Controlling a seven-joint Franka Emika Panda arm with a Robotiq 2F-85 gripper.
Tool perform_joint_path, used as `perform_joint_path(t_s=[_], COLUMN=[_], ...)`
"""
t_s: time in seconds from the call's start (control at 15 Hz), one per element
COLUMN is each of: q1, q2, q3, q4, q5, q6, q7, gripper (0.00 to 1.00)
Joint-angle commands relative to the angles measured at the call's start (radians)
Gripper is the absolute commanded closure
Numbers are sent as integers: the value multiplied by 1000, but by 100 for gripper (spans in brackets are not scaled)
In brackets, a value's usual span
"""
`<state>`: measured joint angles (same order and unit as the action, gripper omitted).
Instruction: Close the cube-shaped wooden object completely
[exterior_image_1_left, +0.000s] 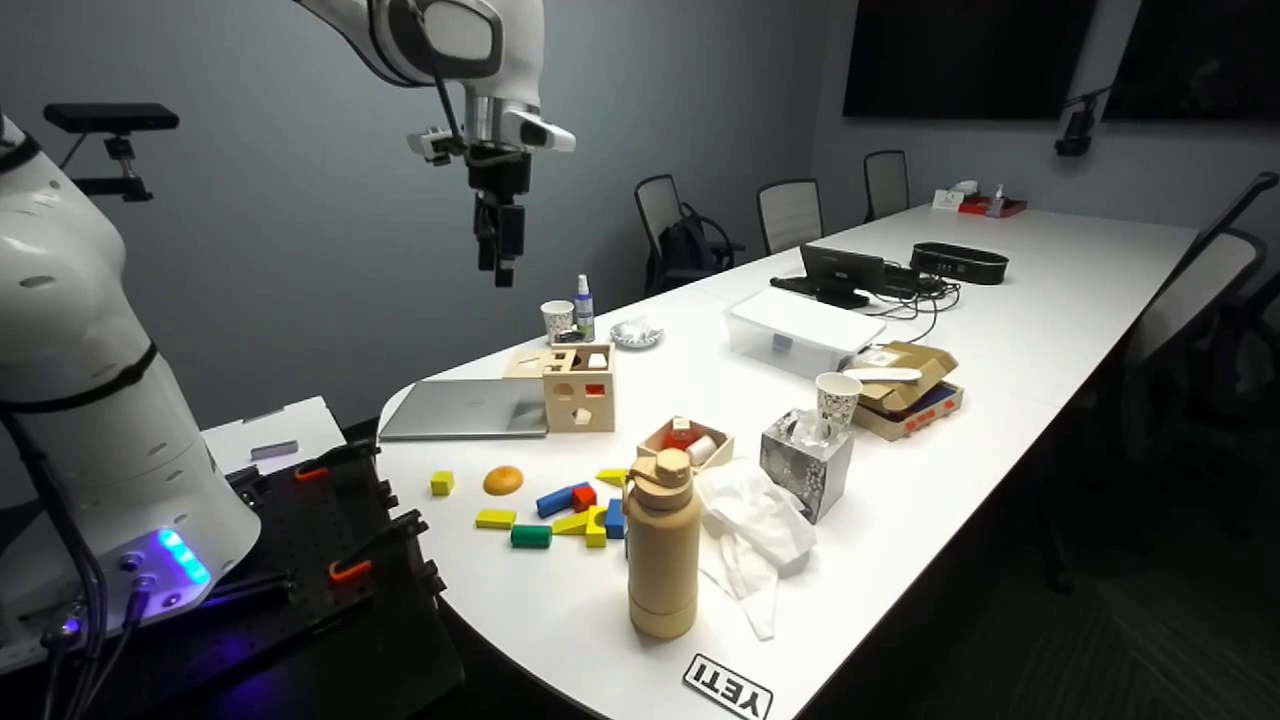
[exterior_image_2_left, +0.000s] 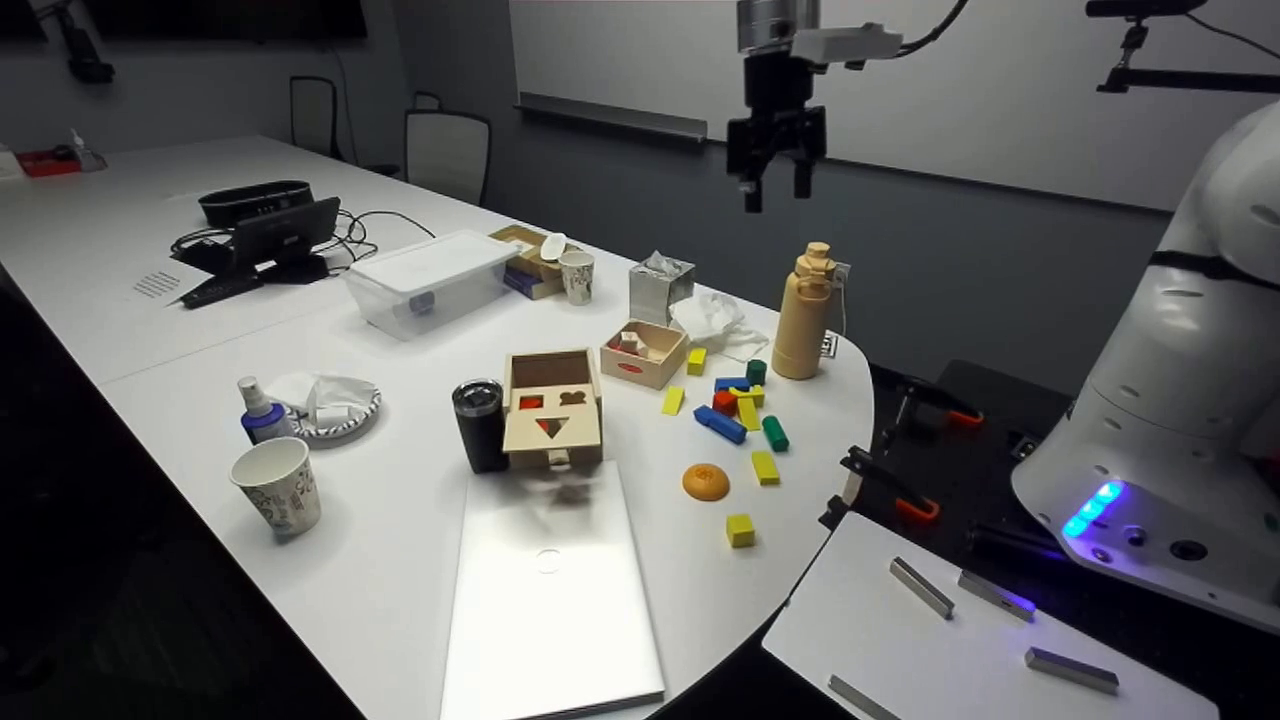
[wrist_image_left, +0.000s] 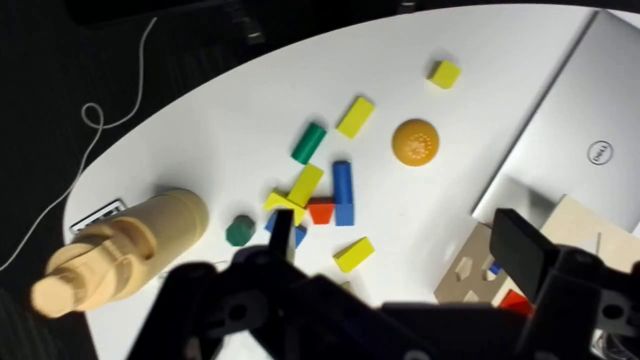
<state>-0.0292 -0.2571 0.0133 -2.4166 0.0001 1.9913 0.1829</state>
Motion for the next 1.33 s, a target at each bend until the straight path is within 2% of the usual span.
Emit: perform_joint_path(t_s=[0.0, 0.27, 0.53, 0.87, 1.27], q1=[66, 134, 190, 244, 301], q2=[187, 427, 629, 805, 952], q3=[86, 135, 128, 131, 146], q4=[98, 210, 320, 437, 529], q5=[133, 203, 278, 332, 409], q6=[72, 249, 372, 401, 436], q7=[238, 450, 509, 558, 616], gripper=[0, 0, 0, 0, 0])
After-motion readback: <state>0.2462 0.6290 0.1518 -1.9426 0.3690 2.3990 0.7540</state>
